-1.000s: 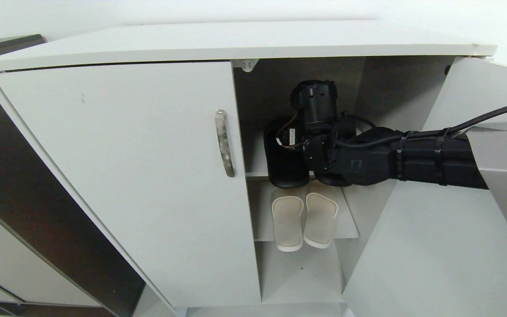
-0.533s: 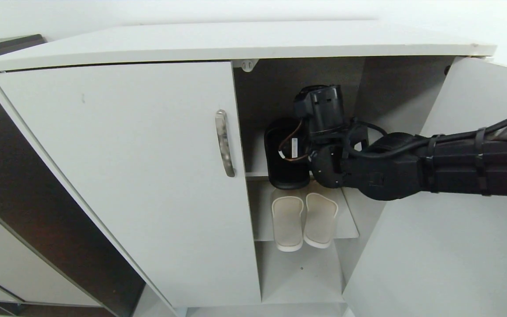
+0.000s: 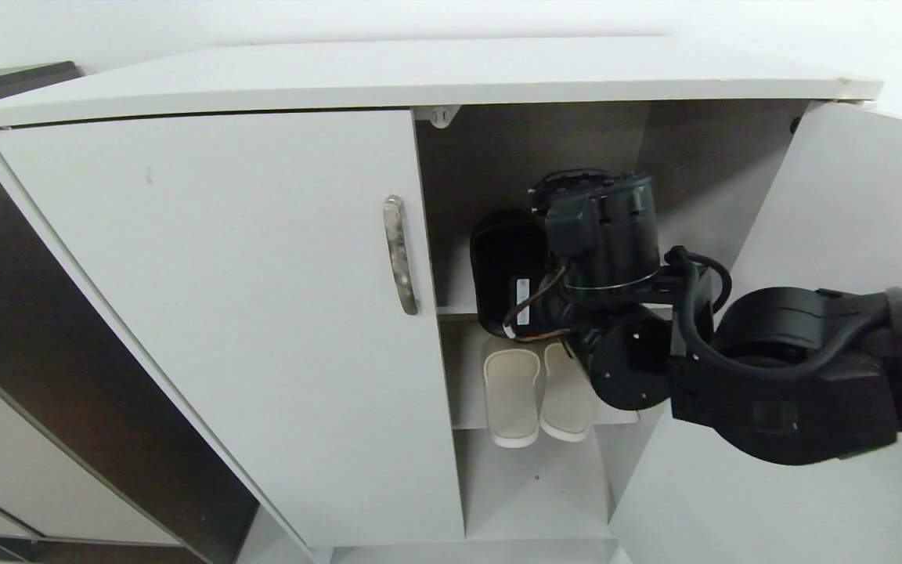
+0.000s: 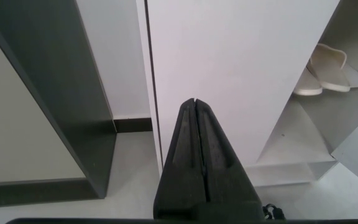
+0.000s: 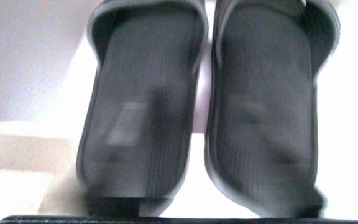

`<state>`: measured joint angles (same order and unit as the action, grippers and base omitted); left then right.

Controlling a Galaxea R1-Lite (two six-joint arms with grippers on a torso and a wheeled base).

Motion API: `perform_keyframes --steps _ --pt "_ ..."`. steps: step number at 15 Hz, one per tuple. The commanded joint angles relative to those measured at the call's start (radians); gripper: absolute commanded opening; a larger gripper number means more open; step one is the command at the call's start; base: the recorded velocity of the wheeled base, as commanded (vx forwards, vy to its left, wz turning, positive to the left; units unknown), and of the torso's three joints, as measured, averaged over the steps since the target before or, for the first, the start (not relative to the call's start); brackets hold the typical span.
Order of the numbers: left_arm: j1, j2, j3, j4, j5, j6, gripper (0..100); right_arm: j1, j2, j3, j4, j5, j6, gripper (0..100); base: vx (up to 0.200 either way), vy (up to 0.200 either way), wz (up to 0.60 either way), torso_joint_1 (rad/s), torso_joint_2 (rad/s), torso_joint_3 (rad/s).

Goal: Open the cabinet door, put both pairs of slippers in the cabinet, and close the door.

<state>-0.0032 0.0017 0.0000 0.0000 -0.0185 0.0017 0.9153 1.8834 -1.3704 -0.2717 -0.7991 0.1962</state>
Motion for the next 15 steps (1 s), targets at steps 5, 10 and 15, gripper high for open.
perform_keyframes --steps 5,10,15 --pt "0.0 0.001 0.0 0.0 -0.003 0.001 0 0.146 -0.227 0.298 -0.073 0.129 -0.014 0 0.0 0.0 0.0 0.0 0.0 0.0" --pt "0.0 0.001 0.0 0.0 -0.003 0.001 0 0.211 -0.331 0.422 -0.073 0.199 -0.007 0 0.0 0.0 0.0 0.0 0.0 0.0" --pt "0.0 0.001 0.0 0.0 -0.003 0.0 0 0.221 -0.316 0.432 -0.077 0.196 -0.006 0 0.0 0.0 0.0 0.0 0.0 0.0"
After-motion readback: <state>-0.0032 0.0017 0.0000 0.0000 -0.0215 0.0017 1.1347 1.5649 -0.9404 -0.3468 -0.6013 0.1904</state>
